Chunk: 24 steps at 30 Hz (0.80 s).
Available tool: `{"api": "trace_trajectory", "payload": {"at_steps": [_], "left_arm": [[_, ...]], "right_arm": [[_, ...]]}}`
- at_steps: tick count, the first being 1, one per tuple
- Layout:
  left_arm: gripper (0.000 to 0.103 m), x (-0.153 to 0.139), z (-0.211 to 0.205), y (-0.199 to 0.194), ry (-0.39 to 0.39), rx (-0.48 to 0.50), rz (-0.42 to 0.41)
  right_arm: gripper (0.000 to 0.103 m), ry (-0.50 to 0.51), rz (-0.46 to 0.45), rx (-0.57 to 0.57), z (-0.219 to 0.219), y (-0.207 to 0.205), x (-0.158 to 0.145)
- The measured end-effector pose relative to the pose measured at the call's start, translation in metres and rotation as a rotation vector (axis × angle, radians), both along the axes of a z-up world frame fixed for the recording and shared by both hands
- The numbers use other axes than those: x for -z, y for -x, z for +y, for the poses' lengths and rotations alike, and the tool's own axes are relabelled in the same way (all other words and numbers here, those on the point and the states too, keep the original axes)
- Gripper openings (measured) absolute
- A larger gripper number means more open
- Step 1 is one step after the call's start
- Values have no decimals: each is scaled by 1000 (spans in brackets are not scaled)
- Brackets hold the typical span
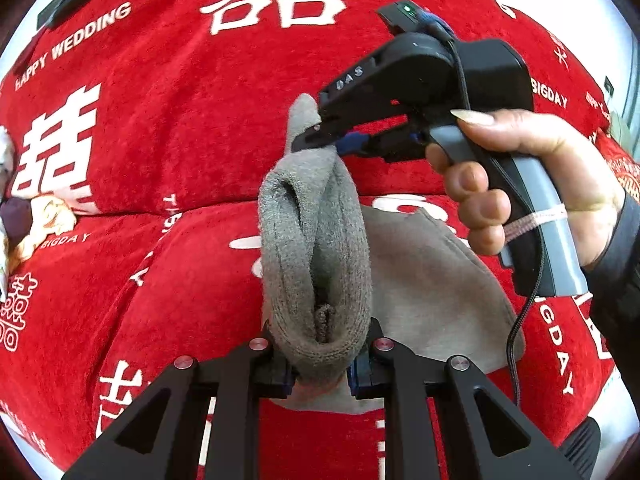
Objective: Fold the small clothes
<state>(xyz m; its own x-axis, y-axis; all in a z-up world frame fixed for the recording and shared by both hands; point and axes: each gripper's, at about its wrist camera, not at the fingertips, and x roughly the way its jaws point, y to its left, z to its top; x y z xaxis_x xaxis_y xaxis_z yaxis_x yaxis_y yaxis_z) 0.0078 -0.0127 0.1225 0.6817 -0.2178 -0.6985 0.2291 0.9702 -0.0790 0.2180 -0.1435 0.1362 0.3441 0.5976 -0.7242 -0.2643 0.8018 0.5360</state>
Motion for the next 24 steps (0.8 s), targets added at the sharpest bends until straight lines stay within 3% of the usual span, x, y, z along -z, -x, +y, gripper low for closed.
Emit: {"api": "trace_trajectory", "payload": {"at_steps": [14, 24], "left_arm": [[20, -2, -67, 3, -89, 53, -2], [20, 11, -120, 2, -142, 108, 22]], "right_arm": [[19, -50, -15, 6, -58, 10, 2], [19, -91, 0, 5, -114, 15, 27]]}}
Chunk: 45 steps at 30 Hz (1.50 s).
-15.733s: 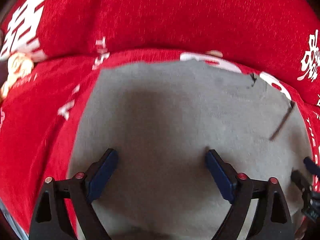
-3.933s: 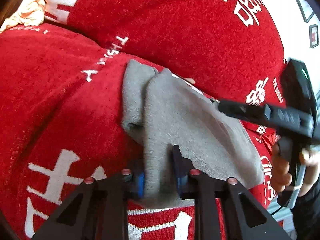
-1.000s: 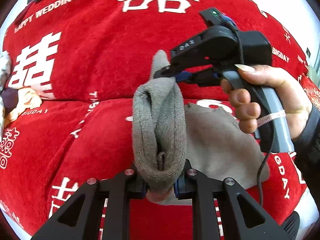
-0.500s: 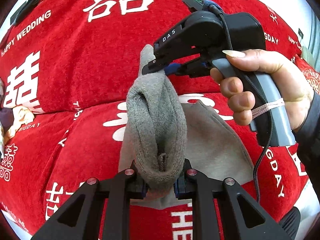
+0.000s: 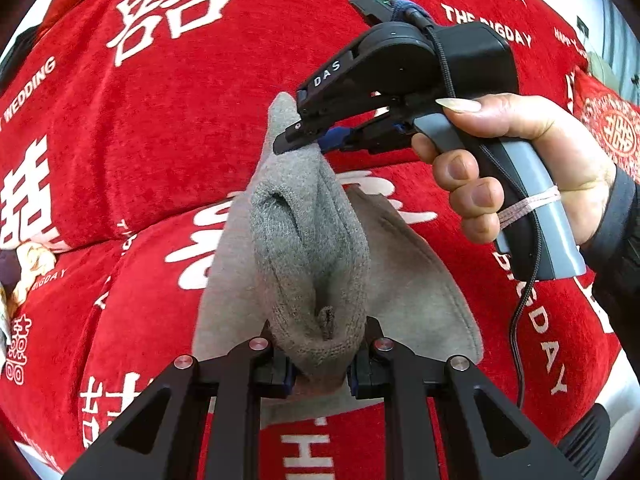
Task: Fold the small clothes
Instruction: 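Fold the held sweater over with both grippers and release it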
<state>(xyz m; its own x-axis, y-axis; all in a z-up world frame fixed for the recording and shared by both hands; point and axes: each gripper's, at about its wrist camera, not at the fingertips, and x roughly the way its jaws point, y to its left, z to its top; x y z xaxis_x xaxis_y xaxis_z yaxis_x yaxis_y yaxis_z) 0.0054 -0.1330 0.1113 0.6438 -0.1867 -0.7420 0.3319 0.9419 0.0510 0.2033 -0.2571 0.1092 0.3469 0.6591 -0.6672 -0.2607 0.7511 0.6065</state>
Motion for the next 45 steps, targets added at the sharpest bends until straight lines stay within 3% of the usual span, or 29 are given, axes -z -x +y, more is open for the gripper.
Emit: {"api": "trace_trajectory", "payload": {"at_steps": [17, 25, 33, 34, 37, 43, 45], "left_arm": [[20, 24, -90, -2, -95, 97, 37], [20, 51, -112, -7, -158, 115, 65], [21, 66, -123, -2, -223, 133, 35], [26, 66, -124, -1, -231, 134, 34], [60, 63, -120, 4, -199, 161, 51], [61, 32, -99, 34, -124, 239, 6], [61, 19, -85, 43, -90, 260, -18]], "right_arm": [[19, -60, 11, 33, -71, 11, 38], [19, -74, 54, 70, -88, 11, 70], [23, -101, 108, 138, -106, 14, 97], [27, -107, 115, 155, -110, 15, 98], [33, -120, 114, 203, -125, 22, 89], [35, -70, -22, 173, -123, 56, 39], [43, -93, -61, 135, -112, 66, 23]]}}
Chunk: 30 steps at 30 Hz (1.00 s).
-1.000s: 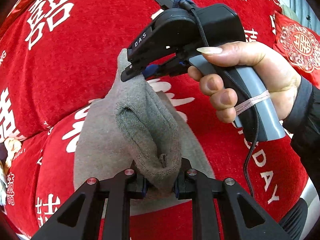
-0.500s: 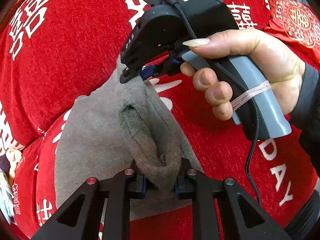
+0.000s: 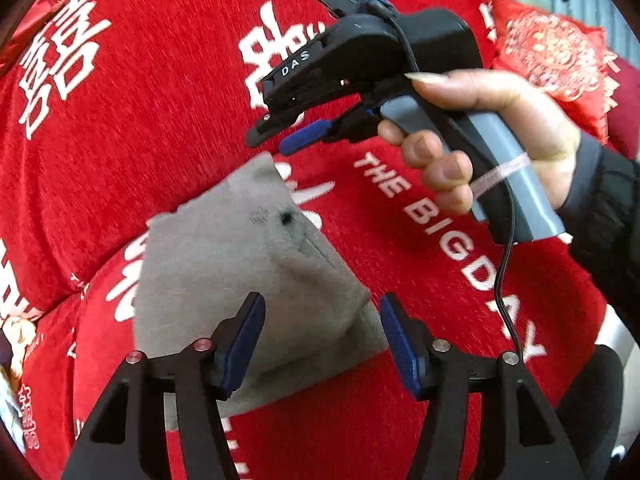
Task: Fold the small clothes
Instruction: 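Fold the held sweater over with both grippers and release it, then press the folded grey sweater flat with both open grippers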
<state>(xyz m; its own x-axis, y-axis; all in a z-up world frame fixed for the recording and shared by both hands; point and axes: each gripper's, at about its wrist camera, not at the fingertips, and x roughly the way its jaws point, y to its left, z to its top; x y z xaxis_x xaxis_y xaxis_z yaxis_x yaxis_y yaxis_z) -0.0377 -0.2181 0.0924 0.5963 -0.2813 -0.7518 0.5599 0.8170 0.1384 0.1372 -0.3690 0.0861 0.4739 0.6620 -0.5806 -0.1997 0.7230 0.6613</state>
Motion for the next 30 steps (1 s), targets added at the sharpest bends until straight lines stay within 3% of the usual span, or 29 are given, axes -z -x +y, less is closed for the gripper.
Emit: {"api": "trace_trajectory", "payload": {"at_steps": [2, 3, 7, 10, 13, 15, 17, 22, 28, 30], "left_arm": [[61, -11, 18, 0, 38, -16, -17], [61, -16, 31, -5, 59, -46, -20], [62, -14, 67, -48, 125, -187, 58], [61, 6, 87, -82, 119, -280, 119], [62, 27, 99, -96, 108, -328, 166], [62, 37, 109, -97, 124, -334, 181], [80, 45, 110, -93, 116, -344, 176], [81, 47, 126, -96, 172, -368, 219], [81, 25, 155, -51, 170, -331, 123], [81, 26, 164, -35, 167, -317, 106]], "right_arm": [[60, -23, -28, -32, 13, 6, -9], [62, -51, -33, -58, 22, 7, -11], [63, -88, 47, -117, 51, -2, 8], [63, -82, 120, -90, 50, -11, 32], [63, -54, 179, 8, 26, -13, 57], [60, -92, 189, 37, 11, -10, 67], [59, -121, 180, 50, 4, -6, 71], [59, -16, 157, 70, 12, 9, 55], [65, 106, 23, -3, 30, 81, 20], [65, 102, 6, -20, 34, 101, 20]]}}
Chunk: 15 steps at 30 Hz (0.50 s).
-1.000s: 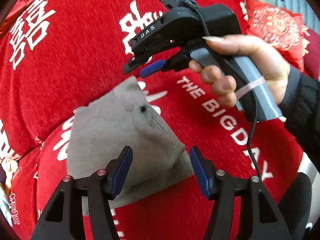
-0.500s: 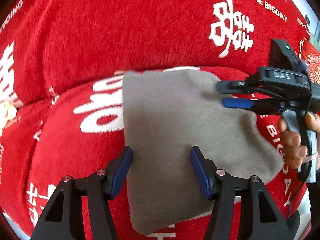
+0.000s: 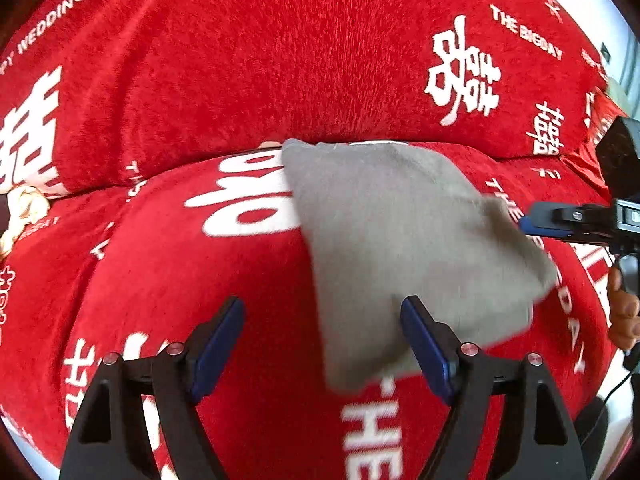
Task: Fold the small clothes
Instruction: 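Press the folded grey sweater flat with both open grippers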
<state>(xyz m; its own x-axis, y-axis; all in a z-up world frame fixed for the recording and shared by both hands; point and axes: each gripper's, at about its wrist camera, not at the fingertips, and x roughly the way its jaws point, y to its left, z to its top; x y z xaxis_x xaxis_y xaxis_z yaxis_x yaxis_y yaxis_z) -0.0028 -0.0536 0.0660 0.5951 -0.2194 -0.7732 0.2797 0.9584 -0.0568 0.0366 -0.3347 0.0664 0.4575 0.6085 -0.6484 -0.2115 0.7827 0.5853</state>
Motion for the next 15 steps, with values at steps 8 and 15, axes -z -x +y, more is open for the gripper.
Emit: {"api": "trace_trajectory", "payload": {"at_steps": [8, 15], "left_arm": [[81, 14, -10, 22, -73, 44, -15], [81, 31, 11, -12, 13, -89, 98]], "right_arm": [[65, 77, -16, 0, 22, 27, 20], [9, 87, -21, 29, 17, 32, 15]]}}
